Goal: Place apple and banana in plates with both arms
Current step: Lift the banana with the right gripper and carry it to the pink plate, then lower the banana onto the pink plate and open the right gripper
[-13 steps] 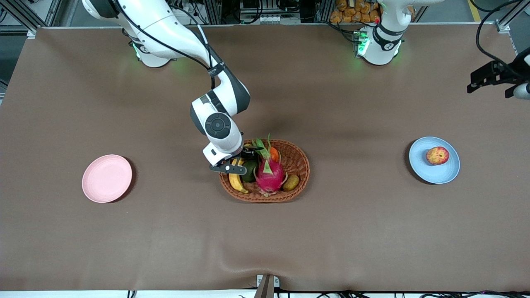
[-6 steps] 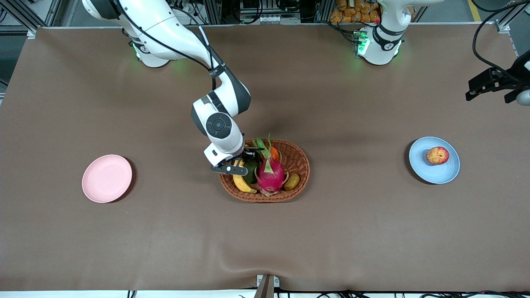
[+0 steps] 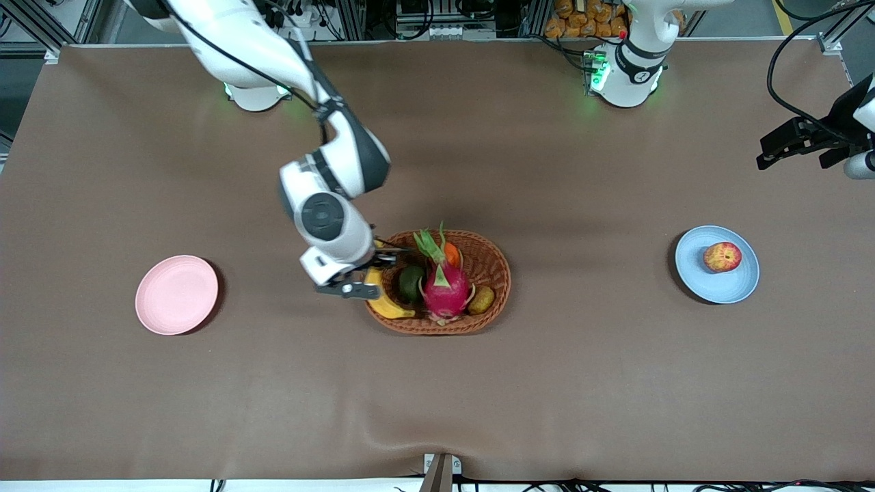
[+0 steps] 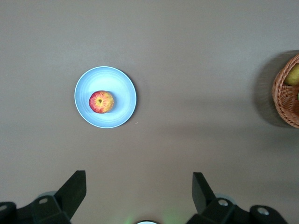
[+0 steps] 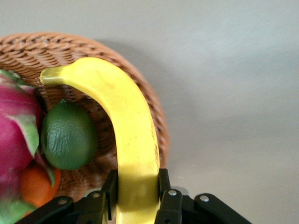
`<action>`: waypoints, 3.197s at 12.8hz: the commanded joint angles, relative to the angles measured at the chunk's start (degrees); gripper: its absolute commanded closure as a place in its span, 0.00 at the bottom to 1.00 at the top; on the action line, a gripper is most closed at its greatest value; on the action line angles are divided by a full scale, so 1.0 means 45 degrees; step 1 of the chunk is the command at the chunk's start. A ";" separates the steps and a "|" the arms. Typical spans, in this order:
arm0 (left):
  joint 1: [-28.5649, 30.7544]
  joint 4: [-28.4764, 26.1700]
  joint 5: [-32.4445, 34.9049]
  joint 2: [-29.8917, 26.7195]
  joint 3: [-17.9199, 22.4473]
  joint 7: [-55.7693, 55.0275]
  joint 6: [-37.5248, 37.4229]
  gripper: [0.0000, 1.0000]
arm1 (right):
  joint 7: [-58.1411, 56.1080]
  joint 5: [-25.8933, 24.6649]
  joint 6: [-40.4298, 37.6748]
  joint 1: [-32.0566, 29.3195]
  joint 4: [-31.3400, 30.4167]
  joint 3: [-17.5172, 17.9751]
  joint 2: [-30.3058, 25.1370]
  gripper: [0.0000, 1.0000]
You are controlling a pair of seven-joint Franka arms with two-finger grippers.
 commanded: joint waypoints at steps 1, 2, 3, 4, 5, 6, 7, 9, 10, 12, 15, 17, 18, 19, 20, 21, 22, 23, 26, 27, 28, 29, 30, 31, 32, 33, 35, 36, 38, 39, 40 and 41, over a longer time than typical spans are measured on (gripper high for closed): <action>0.0017 0.0175 -0.0149 0.0048 -0.0046 -0.0238 -0.0138 0.00 | -0.0561 0.0002 -0.1331 -0.1066 0.0307 0.0222 -0.0840 1.00; 0.0018 0.0175 -0.0150 0.0067 -0.0046 -0.0180 -0.0138 0.00 | -0.0581 -0.0017 -0.1547 -0.1339 0.0327 0.0203 -0.1055 1.00; 0.0037 0.0175 -0.0150 0.0048 -0.0026 -0.0044 -0.0138 0.00 | -0.0794 -0.0037 -0.1685 -0.1632 0.0308 0.0203 -0.1289 1.00; 0.0076 0.0175 -0.0131 0.0067 0.0013 0.0305 -0.0119 0.00 | -0.1279 -0.0095 -0.1899 -0.1925 0.0308 0.0164 -0.1427 1.00; 0.0076 0.0194 -0.0092 0.0067 0.0013 0.0115 -0.0118 0.00 | -0.1903 -0.0134 -0.1997 -0.2450 0.0211 0.0164 -0.1563 1.00; 0.0057 0.0175 -0.0053 0.0048 -0.0045 -0.0157 -0.0157 0.00 | -0.2547 -0.0154 -0.2211 -0.2996 0.0171 0.0164 -0.1642 1.00; 0.0057 0.0175 -0.0053 0.0048 -0.0046 -0.0218 -0.0157 0.00 | -0.3153 -0.0154 -0.2484 -0.3524 0.0171 0.0164 -0.1701 1.00; 0.0057 0.0175 -0.0053 0.0048 -0.0046 -0.0082 -0.0157 0.00 | -0.3801 -0.0348 -0.2623 -0.4539 -0.0120 0.0144 -0.1934 1.00; 0.0057 0.0175 -0.0053 0.0048 -0.0046 -0.0101 -0.0157 0.00 | -0.4326 -0.0446 -0.2643 -0.5106 -0.0509 0.0144 -0.2129 1.00; -0.0040 0.0272 -0.0033 0.0048 -0.0046 -0.0179 -0.0157 0.00 | -0.5226 -0.0563 -0.2527 -0.5927 -0.1232 0.0144 -0.2385 1.00; -0.0099 0.0312 -0.0033 0.0106 -0.0065 -0.0238 -0.0177 0.00 | -0.6553 -0.1324 -0.1962 -0.7100 -0.1546 0.0144 -0.2248 1.00; -0.0080 0.0350 -0.0033 0.0126 -0.0065 -0.0180 -0.0177 0.00 | -0.7218 -0.1947 -0.0833 -0.7550 -0.2345 0.0144 -0.2248 1.00; -0.0080 0.0351 -0.0072 0.0126 -0.0065 -0.0199 -0.0177 0.00 | -0.7569 -0.2299 -0.0305 -0.7785 -0.2580 0.0144 -0.2248 1.00; -0.0080 0.0332 -0.0091 0.0107 -0.0065 -0.0219 -0.0216 0.00 | -0.7921 -0.2457 0.0126 -0.8019 -0.2718 0.0144 -0.2210 1.00; -0.0080 0.0351 -0.0053 0.0126 -0.0046 -0.0238 -0.0216 0.00 | -0.8273 -0.2478 0.0478 -0.8176 -0.2758 0.0144 -0.2074 1.00; -0.0080 0.0351 0.0005 0.0126 -0.0046 -0.0238 -0.0216 0.00 | -0.8508 -0.2498 0.0714 -0.8352 -0.2759 0.0144 -0.1879 1.00; -0.0061 0.0312 0.0006 0.0126 -0.0046 -0.0180 -0.0235 0.00 | -0.8685 -0.2498 0.0948 -0.8450 -0.2759 0.0144 -0.1723 0.99; 0.0017 0.0312 0.0006 0.0126 -0.0046 -0.0141 -0.0255 0.00 | -0.8996 -0.2536 0.0989 -0.8548 -0.2778 0.0144 -0.1528 0.95; -0.0080 0.0331 -0.0052 0.0126 -0.0065 -0.0199 -0.0255 0.00 | -0.9759 -0.2537 0.1381 -0.8920 -0.3149 0.0144 -0.1408 0.45; -0.0080 0.0312 -0.0053 0.0145 -0.0065 -0.0219 -0.0255 0.00 | -0.9761 -0.2537 0.1303 -0.8881 -0.3149 0.0144 -0.1467 0.00; -0.0080 0.0292 -0.0053 0.0145 -0.0065 -0.0180 -0.0255 0.00 | -0.9741 -0.2537 0.1109 -0.8861 -0.3130 0.0163 -0.1545 0.00; -0.0080 0.0312 -0.0053 0.0145 -0.0065 -0.0199 -0.0255 0.00 | -0.9722 -0.2537 0.0778 -0.8823 -0.3052 0.0202 -0.1642 0.00; -0.0099 0.0312 -0.0053 0.0165 -0.0065 -0.0199 -0.0255 0.00 | -0.9683 -0.2517 0.0504 -0.8784 -0.3032 0.0241 -0.1836 0.00; -0.0100 0.0292 -0.0053 0.0165 -0.0065 -0.0199 -0.0255 0.00 | -0.9605 -0.2498 0.0192 -0.8609 -0.3013 0.0261 -0.2070 0.00; -0.0100 0.0292 -0.0053 0.0165 -0.0065 -0.0199 -0.0255 0.00 | -0.9585 -0.2420 -0.0159 -0.8375 -0.2993 0.0261 -0.2382 0.00; -0.0119 0.0292 -0.0053 0.0165 -0.0065 -0.0219 -0.0255 0.00 | -0.9565 -0.2362 -0.0472 -0.8296 -0.2974 0.0280 -0.2733 0.00; -0.0100 0.0312 -0.0072 0.0165 -0.0065 -0.0180 -0.0255 0.00 | -0.9526 -0.2012 -0.0864 -0.7946 -0.2973 0.0300 -0.3572 0.00; -0.0119 0.0312 -0.0072 0.0165 -0.0065 -0.0180 -0.0255 0.00 | -0.9391 -0.1951 -0.1040 -0.7673 -0.2973 0.0281 -0.4060 0.00; -0.0119 0.0312 -0.0072 0.0165 -0.0065 -0.0199 -0.0255 0.00 | -0.8457 -0.1951 -0.1779 -0.7204 -0.2974 0.0300 -0.5056 0.00; -0.0139 0.0312 -0.0072 0.0165 -0.0084 -0.0219 -0.0352 0.00 | -0.7949 -0.1951 -0.2209 -0.7027 -0.2973 0.0300 -0.5506 0.00; -0.0139 0.0312 -0.0091 0.0146 -0.0085 -0.0219 -0.0353 0.00 | -0.7751 -0.1951 -0.2542 -0.6987 -0.2973 0.0300 -0.5878 0.00; -0.0139 0.0312 -0.0092 0.0165 -0.0085 -0.0199 -0.0353 0.00 | -0.7749 -0.1951 -0.2835 -0.7006 -0.2954 0.0300 -0.6229 0.00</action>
